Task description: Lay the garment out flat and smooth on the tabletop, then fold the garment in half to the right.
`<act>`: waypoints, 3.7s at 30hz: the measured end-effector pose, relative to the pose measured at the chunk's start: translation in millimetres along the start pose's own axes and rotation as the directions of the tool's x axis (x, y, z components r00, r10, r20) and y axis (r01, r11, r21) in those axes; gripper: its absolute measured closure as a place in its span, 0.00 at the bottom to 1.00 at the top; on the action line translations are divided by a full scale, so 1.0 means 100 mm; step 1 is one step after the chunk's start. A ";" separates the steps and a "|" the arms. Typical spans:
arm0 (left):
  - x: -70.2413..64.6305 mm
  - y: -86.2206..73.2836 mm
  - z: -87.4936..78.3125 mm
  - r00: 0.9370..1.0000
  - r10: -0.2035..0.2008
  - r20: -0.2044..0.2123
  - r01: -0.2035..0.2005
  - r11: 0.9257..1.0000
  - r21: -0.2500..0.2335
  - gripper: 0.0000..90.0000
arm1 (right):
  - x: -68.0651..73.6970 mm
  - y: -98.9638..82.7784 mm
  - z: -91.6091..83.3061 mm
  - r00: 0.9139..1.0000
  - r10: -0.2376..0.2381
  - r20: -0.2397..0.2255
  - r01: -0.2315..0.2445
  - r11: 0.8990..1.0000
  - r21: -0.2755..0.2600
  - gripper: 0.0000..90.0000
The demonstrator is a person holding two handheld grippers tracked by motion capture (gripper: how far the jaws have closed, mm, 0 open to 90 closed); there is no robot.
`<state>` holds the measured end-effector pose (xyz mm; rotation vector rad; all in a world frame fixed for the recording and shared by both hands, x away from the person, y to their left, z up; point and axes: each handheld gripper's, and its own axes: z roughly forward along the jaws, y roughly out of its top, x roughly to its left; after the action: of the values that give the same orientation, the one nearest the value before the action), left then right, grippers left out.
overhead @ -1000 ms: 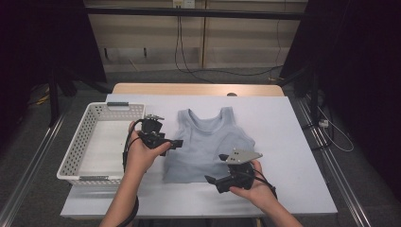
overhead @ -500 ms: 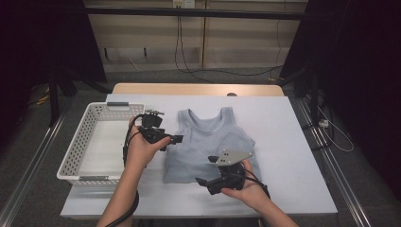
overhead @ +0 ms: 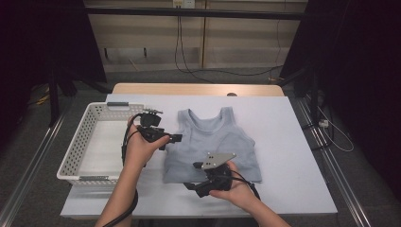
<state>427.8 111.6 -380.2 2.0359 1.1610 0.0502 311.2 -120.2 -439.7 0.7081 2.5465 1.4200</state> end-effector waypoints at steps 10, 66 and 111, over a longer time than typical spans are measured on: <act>0.03 -0.03 -0.07 1.000 -0.011 -0.011 0.011 1.000 -0.009 0.17 | 0.08 0.04 0.28 0.999 -0.046 -0.016 0.047 0.997 0.067 0.30; 0.11 -0.02 -0.03 1.000 -0.014 -0.018 0.014 0.999 -0.030 0.16 | 0.14 0.07 0.39 0.996 -0.087 0.030 0.083 0.990 0.117 0.60; 0.10 0.14 0.18 0.996 0.043 -0.081 -0.045 0.999 -0.019 0.10 | 0.15 0.10 0.12 0.999 -0.009 -0.042 0.012 0.999 0.053 0.93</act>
<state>451.1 104.4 -386.8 2.0574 1.1603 0.1670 305.4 -99.2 -436.2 0.6788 2.6251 1.3831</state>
